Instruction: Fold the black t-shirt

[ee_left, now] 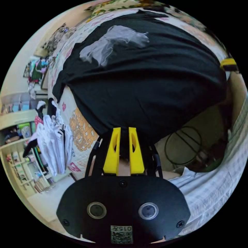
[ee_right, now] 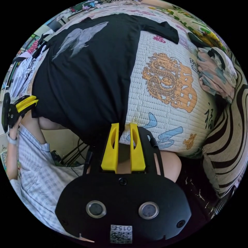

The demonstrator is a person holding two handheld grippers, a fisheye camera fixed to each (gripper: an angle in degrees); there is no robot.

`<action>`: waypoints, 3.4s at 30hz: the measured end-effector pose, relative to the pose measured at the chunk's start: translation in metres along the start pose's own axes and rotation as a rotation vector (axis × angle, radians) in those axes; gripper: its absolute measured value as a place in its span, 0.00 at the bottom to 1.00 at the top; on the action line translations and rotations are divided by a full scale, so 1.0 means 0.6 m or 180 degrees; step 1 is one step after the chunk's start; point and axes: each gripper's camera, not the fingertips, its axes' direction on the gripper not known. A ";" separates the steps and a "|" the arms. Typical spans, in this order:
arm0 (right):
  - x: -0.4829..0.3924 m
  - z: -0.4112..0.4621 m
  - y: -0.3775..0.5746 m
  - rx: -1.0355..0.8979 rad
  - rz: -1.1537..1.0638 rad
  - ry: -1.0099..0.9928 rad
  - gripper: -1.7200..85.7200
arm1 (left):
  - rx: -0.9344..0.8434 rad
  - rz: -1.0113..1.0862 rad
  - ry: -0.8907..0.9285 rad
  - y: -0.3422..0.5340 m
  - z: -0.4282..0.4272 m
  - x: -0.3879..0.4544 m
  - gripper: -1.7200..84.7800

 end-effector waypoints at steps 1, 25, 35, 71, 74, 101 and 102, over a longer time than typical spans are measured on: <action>-0.002 0.003 0.002 -0.0002 -0.0005 0.0027 0.10 | -0.0027 0.0265 -0.0434 -0.001 0.007 0.045 0.08; 0.062 0.083 0.089 0.0058 0.0717 -0.0455 0.10 | 0.0401 0.0173 -0.1032 0.089 0.108 0.181 0.09; 0.092 0.103 0.111 -0.0014 0.0797 -0.0500 0.10 | 0.0405 -0.0036 -0.0744 0.100 0.137 0.121 0.05; 0.213 0.130 0.201 0.0259 0.0455 -0.1482 0.10 | 0.0194 -0.1643 0.2264 0.251 0.187 -0.320 0.02; 0.223 0.134 0.200 0.0251 0.0498 -0.1554 0.09 | 0.0325 -0.1832 0.2259 0.287 0.170 -0.364 0.02; 0.197 0.137 0.133 -0.0253 0.0114 -0.1077 0.01 | -0.0413 -0.1963 0.2326 0.242 0.213 -0.483 0.01; 0.199 0.135 0.134 -0.0252 0.0114 -0.1085 0.01 | -0.0412 -0.1974 0.2354 0.244 0.213 -0.486 0.01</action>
